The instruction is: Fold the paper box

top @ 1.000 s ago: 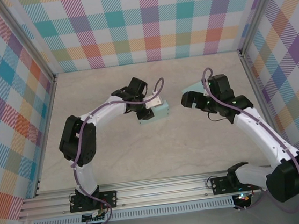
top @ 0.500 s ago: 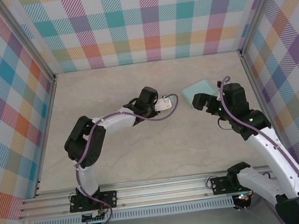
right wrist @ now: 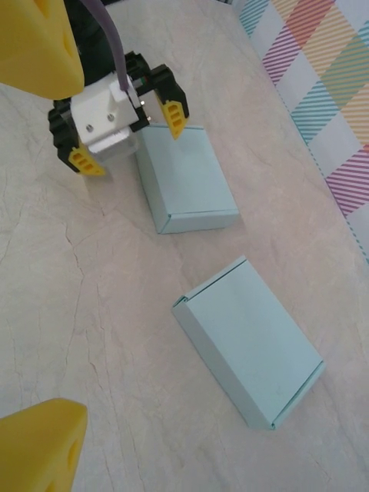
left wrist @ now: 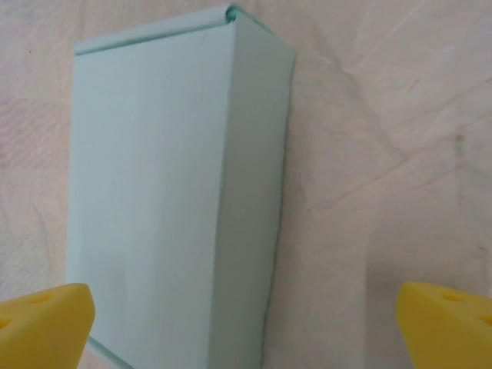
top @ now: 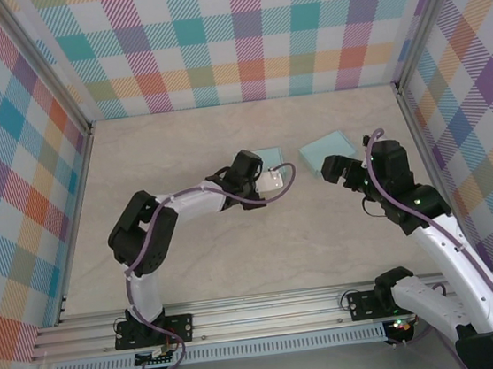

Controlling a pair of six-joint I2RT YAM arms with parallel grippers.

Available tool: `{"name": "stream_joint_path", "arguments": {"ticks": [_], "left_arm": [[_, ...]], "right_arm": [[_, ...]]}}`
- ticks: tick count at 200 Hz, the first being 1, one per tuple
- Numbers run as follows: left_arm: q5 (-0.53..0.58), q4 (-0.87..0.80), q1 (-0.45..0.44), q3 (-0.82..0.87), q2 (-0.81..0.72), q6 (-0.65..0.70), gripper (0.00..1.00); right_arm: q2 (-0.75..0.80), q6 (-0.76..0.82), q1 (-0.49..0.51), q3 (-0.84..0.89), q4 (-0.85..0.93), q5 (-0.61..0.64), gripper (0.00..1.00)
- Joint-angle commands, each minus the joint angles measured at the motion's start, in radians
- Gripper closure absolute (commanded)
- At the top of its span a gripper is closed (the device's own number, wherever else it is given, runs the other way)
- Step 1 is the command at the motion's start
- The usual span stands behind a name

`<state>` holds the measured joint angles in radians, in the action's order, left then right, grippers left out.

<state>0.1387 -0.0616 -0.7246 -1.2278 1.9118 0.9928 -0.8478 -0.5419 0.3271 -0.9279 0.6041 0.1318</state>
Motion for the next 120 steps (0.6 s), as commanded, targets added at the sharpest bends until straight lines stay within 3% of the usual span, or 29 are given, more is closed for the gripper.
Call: {"name": "stream_joint_path", "arguments": {"ticks": [1, 36, 71, 98, 120], "left_arm": [[-0.044, -0.063, -0.025, 0.028, -0.132, -0.072, 0.0], [-0.043, 0.024, -0.029, 0.145, -0.342, -0.211, 0.0], [0.13, 0.141, -0.004, 0.274, -0.534, -0.375, 0.0], [0.286, 0.114, 0.07, 0.331, -0.652, -0.548, 0.0], [0.326, 0.165, 0.148, 0.459, -0.769, -0.713, 0.0]], "right_arm": [[0.009, -0.003, 0.001, 0.012, 0.002, 0.027, 0.0], [0.004, 0.004, 0.0, 0.03, 0.009, 0.096, 0.0], [-0.009, 0.031, 0.001, 0.076, -0.027, 0.19, 0.0], [-0.005, 0.081, 0.001, 0.148, -0.118, 0.249, 0.0], [-0.004, 0.132, 0.001, 0.218, -0.205, 0.321, 0.0]]}}
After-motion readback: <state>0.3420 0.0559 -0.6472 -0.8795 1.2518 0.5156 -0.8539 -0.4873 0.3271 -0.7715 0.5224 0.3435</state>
